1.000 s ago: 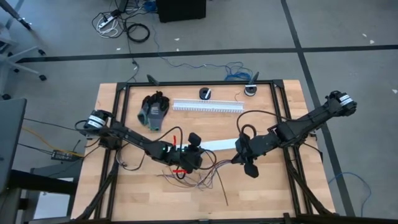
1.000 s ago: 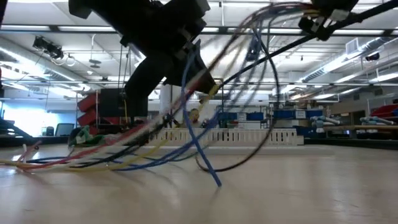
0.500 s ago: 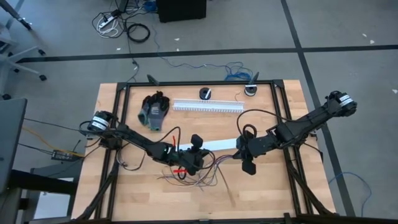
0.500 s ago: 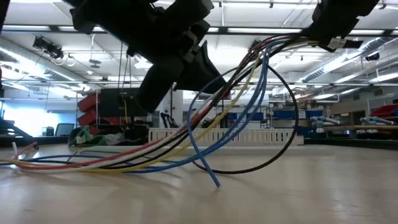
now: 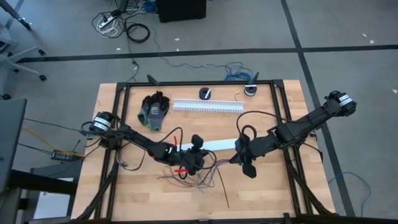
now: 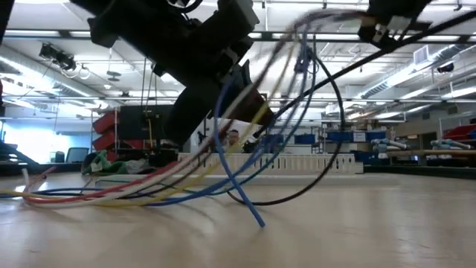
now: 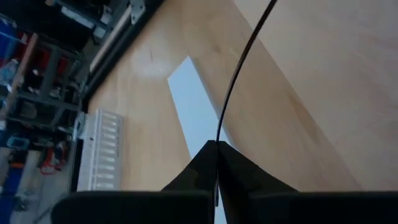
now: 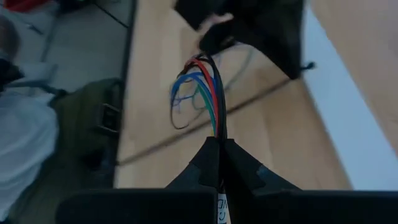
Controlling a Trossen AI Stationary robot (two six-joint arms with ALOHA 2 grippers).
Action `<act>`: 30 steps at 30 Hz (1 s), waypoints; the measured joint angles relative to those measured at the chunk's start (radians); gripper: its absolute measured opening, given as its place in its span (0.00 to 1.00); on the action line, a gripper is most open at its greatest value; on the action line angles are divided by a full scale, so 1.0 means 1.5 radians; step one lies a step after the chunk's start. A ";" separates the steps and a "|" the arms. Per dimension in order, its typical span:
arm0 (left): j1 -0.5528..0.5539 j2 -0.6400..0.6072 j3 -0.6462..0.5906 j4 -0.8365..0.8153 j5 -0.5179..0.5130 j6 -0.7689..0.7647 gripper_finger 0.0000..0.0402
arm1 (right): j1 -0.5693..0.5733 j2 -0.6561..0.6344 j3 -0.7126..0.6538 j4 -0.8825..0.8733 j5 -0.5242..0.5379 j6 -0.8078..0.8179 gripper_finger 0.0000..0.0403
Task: Ziptie cables
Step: Wrap the black zip tie around the cables
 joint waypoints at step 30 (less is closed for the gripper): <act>0.048 -0.068 0.270 -0.702 0.178 -0.331 0.00 | 0.057 0.082 0.001 0.062 -0.036 -0.012 0.00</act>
